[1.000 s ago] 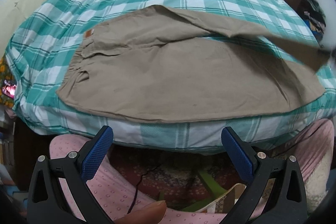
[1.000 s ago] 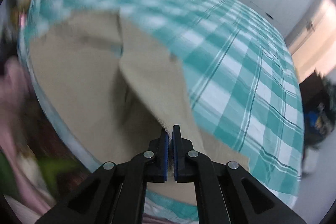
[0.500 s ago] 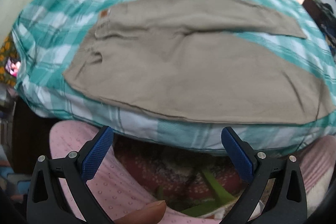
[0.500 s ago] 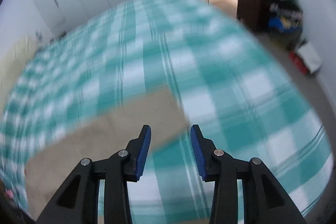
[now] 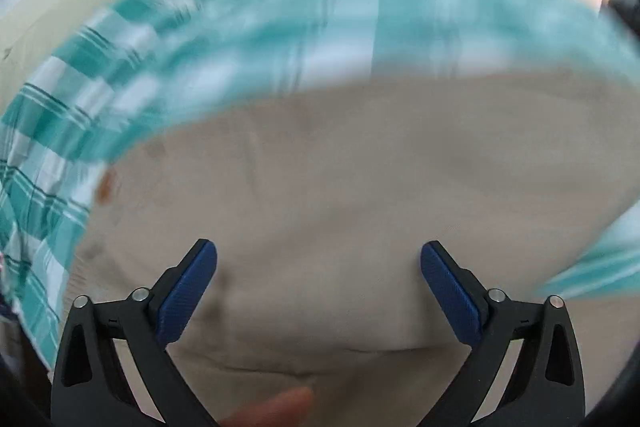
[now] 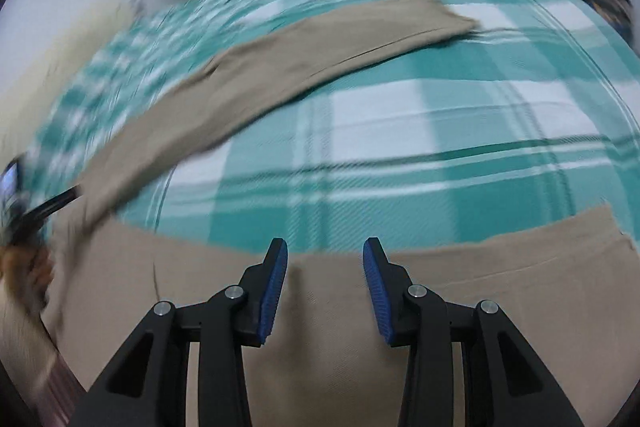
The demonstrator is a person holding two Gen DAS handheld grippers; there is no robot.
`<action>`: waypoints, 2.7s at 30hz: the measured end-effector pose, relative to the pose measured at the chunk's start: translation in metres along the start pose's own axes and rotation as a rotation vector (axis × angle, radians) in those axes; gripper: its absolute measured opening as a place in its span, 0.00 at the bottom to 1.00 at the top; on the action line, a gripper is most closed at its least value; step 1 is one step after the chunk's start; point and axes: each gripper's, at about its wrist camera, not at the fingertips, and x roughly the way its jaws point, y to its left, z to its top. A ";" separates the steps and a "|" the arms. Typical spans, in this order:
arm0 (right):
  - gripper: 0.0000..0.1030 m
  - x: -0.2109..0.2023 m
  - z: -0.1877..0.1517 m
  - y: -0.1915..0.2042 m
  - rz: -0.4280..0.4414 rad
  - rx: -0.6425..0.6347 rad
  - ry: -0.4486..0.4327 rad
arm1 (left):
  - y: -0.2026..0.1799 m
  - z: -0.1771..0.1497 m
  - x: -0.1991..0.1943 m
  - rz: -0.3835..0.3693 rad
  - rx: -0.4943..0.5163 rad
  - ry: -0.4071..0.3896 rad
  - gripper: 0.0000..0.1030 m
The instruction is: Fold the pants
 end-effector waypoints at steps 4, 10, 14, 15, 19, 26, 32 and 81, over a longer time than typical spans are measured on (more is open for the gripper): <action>0.40 0.003 0.006 0.024 0.004 -0.157 0.045 | 0.014 -0.028 -0.018 -0.027 -0.015 -0.071 0.99; 0.40 0.034 0.114 0.036 0.204 -0.049 -0.011 | 0.039 0.022 -0.044 -0.098 -0.159 -0.169 0.99; 0.41 0.078 0.198 0.071 0.388 0.022 -0.029 | 0.036 0.028 0.006 -0.049 -0.159 -0.082 0.99; 0.41 0.092 0.208 0.081 0.451 0.029 -0.006 | 0.035 0.022 0.016 -0.045 -0.151 -0.049 0.99; 0.43 0.157 0.209 0.109 0.379 -0.036 0.072 | 0.039 -0.014 0.033 -0.093 -0.143 -0.113 0.99; 0.43 0.182 0.210 0.087 0.563 0.121 0.205 | 0.036 -0.015 0.032 -0.097 -0.151 -0.132 0.99; 0.17 0.234 0.244 0.078 0.367 0.237 0.217 | 0.038 -0.013 0.036 -0.096 -0.151 -0.137 0.99; 0.60 0.010 -0.062 0.055 0.080 -0.283 0.173 | 0.015 -0.057 -0.066 -0.296 0.010 0.000 0.99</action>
